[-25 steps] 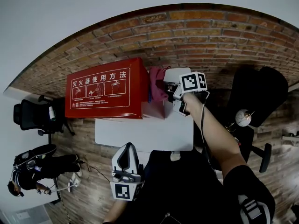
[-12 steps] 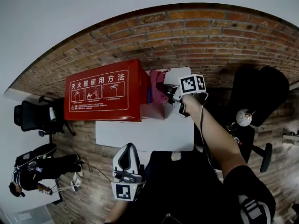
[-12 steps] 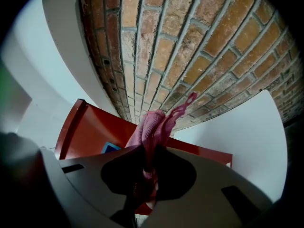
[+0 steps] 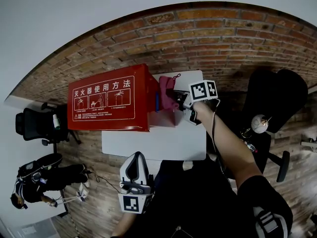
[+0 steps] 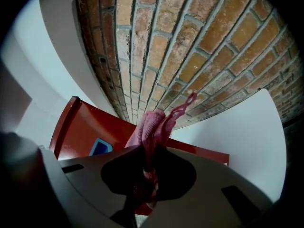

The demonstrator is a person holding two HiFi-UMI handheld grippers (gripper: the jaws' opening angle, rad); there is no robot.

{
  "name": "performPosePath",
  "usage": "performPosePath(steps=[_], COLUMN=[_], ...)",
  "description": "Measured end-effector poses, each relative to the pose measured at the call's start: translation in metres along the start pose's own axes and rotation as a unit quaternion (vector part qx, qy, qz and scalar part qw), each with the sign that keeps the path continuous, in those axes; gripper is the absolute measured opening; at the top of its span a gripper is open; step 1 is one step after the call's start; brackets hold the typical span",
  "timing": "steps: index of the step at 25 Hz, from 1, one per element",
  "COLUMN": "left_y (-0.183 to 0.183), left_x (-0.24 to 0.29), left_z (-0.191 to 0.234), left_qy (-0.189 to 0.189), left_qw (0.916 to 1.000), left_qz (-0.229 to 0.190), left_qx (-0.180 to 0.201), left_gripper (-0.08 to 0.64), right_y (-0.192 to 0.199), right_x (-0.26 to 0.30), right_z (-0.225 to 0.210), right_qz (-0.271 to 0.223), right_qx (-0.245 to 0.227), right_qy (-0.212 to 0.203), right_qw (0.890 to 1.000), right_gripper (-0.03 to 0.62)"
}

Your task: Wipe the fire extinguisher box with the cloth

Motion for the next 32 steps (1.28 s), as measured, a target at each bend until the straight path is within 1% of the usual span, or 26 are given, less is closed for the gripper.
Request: performPosePath(steps=[4, 8, 15, 22, 25, 32], left_y=[-0.005, -0.008, -0.007, -0.004, -0.003, -0.002], left_x=[0.002, 0.003, 0.002, -0.002, -0.004, -0.006], left_z=[0.001, 0.004, 0.004, 0.008, 0.009, 0.011], left_qy=[0.001, -0.001, 0.001, -0.005, -0.006, -0.01], left_qw=[1.0, 1.0, 1.0, 1.0, 0.9999, 0.9999], left_qz=[-0.005, -0.006, -0.005, 0.0, 0.002, 0.002], left_qx=[0.003, 0.006, 0.007, 0.007, 0.008, 0.008], left_gripper=[0.038, 0.038, 0.038, 0.038, 0.038, 0.038], right_y=[0.002, 0.005, 0.015, 0.023, 0.025, 0.03], right_x=[0.0, 0.0, 0.001, 0.001, 0.001, 0.001], right_z=[-0.006, -0.014, -0.036, -0.057, -0.064, -0.075], right_qz=[0.006, 0.013, 0.021, 0.029, 0.034, 0.038], right_qx=[-0.01, -0.01, -0.007, -0.01, -0.014, -0.016], right_qy=[0.006, 0.014, 0.032, 0.053, 0.066, 0.08], right_qw=[1.0, 1.0, 0.999, 0.998, 0.997, 0.996], right_gripper=[0.067, 0.067, 0.067, 0.067, 0.067, 0.067])
Point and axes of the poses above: the fingertips, and each gripper's own axes: x forward along the fingers, z to its left, y out of its underside, the point moved 2 cm from there along -x, backward along the fingers, and after that the axes turned 10 degrees about -y, right-handed, at the moved point
